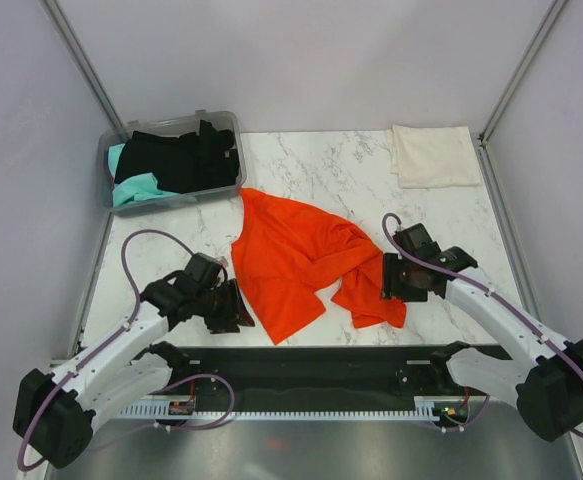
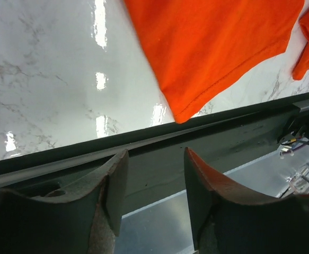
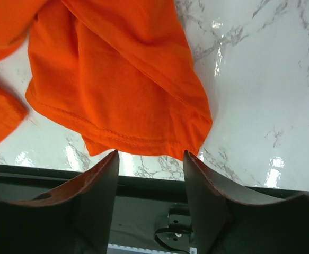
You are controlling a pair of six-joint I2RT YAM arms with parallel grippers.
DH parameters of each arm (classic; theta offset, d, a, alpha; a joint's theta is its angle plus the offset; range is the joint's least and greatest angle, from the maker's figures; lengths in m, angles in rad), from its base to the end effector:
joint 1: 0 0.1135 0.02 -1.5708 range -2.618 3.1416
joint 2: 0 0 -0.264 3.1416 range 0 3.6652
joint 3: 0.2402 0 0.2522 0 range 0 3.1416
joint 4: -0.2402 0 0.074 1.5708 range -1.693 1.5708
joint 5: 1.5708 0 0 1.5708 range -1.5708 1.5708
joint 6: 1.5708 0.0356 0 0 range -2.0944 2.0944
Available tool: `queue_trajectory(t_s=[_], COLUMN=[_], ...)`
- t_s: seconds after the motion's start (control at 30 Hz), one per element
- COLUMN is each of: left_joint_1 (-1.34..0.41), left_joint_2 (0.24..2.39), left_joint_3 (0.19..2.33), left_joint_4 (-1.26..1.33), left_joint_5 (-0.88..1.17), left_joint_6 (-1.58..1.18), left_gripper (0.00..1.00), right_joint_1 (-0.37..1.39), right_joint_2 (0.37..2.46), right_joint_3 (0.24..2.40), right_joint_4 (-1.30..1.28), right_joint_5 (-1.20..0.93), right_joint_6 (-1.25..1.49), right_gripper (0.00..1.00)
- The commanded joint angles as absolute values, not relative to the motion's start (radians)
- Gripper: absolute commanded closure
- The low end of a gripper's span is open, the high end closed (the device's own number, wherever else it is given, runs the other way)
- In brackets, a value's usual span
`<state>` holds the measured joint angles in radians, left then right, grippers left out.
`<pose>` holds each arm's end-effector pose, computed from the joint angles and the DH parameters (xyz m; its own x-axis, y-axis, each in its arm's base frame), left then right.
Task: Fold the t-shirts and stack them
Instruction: Flatten the tshirt out
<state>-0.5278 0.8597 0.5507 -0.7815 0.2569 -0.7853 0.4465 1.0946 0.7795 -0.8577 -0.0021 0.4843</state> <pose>0.1245 -0.0831 0.2000 -0.9579 -0.2331 -0.1674 -0.1255 0.8649 -0.4860 0.1740 0.0834 0.2282 -0.9372 0.0675 -0.3421 0.0043 0.9833 0.1822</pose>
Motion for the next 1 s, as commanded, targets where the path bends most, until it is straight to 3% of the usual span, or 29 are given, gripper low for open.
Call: queue_trajectory(t_s=[0.0, 0.1, 0.23, 0.43, 0.97], left_joint_1=[-0.569, -0.665, -0.780, -0.906, -0.919], left_joint_2=[0.857, 0.923, 1.046, 1.157, 1.334], left_joint_3=[0.517, 0.529, 0.557, 0.565, 0.607], left_joint_4=[-0.648, -0.623, -0.560, -0.540, -0.477], left_joint_5=[0.310, 0.272, 0.207, 0.112, -0.046], left_joint_6=[-0.969, -1.014, -1.115, -1.278, -1.301], left_gripper=[0.48, 0.52, 0.48, 0.49, 0.56], right_joint_1=[0.440, 0.439, 0.437, 0.434, 0.434], right_joint_2=[1.037, 1.006, 0.963, 0.936, 0.911], right_joint_3=[0.744, 0.718, 0.693, 0.701, 0.710], right_joint_4=[-0.821, -0.827, -0.833, -0.851, -0.865], right_joint_5=[0.055, 0.066, 0.051, 0.043, 0.032], right_joint_6=[0.590, 0.614, 0.618, 0.607, 0.614], right_gripper=[0.43, 0.51, 0.48, 0.48, 0.48])
